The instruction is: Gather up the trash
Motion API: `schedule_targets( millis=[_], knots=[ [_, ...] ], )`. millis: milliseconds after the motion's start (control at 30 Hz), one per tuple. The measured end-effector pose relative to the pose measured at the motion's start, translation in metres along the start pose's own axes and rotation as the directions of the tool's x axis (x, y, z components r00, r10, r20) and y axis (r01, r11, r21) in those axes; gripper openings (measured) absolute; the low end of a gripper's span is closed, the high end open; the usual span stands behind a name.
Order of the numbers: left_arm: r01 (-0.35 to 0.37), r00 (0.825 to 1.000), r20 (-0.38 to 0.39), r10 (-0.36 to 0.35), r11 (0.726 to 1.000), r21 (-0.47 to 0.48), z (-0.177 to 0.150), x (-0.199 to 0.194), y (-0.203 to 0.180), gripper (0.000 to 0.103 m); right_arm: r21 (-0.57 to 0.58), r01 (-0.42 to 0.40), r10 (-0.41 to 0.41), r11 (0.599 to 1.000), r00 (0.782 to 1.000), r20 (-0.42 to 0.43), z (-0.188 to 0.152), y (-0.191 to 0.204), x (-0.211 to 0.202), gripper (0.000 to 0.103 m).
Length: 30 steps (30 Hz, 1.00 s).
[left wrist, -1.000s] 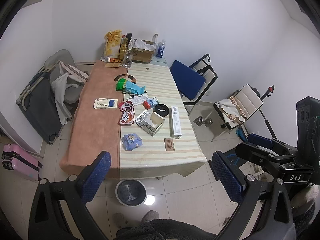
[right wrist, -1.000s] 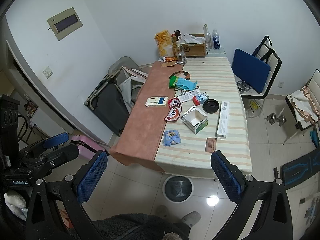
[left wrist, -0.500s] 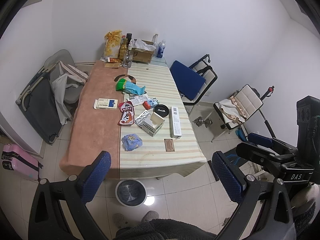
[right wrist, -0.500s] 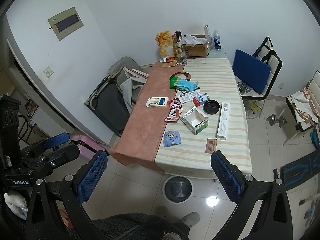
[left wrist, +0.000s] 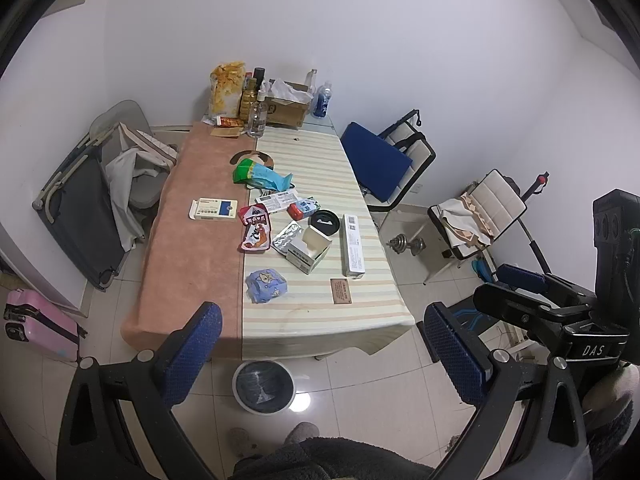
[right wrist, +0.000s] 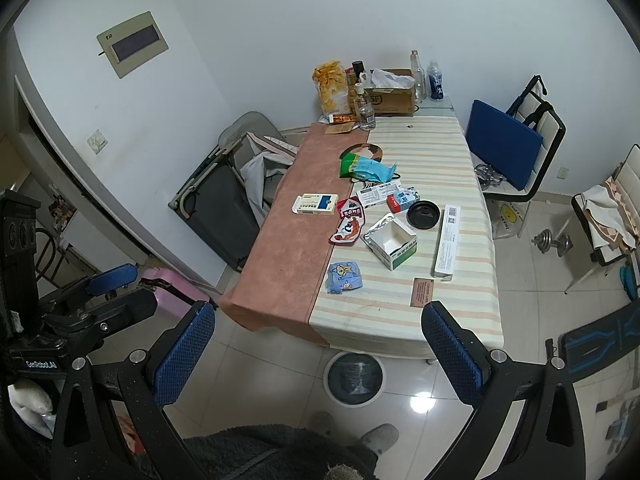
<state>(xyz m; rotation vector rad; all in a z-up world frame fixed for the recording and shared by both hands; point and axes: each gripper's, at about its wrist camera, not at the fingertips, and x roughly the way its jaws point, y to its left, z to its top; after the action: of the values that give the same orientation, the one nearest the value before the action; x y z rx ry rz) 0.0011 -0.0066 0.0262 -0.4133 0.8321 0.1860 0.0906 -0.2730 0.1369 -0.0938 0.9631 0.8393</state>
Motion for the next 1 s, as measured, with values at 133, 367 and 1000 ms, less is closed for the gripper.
schedule_targets(
  millis=[133,367,1000],
  knots=[
    [0.0,1.0,0.0,0.0,1.0,0.003,-0.002,0.001,0.001,0.103,0.001,0.001,-0.001,1.0,1.0,0.0,0.001,0.0,0.0,0.103],
    [-0.03,1.0,0.002,0.03,0.999,0.019,0.01,0.002,-0.002,0.103,0.021,0.022,-0.022,1.0,1.0,0.005,0.004,0.003,0.0,0.103],
    [-0.332,0.865,-0.453,0.215,0.922,-0.198,0.011,0.299,0.114,0.103,0.33,0.413,-0.352,0.849,0.907,-0.23,0.02,-0.184,0.203,0.103]
  ],
)
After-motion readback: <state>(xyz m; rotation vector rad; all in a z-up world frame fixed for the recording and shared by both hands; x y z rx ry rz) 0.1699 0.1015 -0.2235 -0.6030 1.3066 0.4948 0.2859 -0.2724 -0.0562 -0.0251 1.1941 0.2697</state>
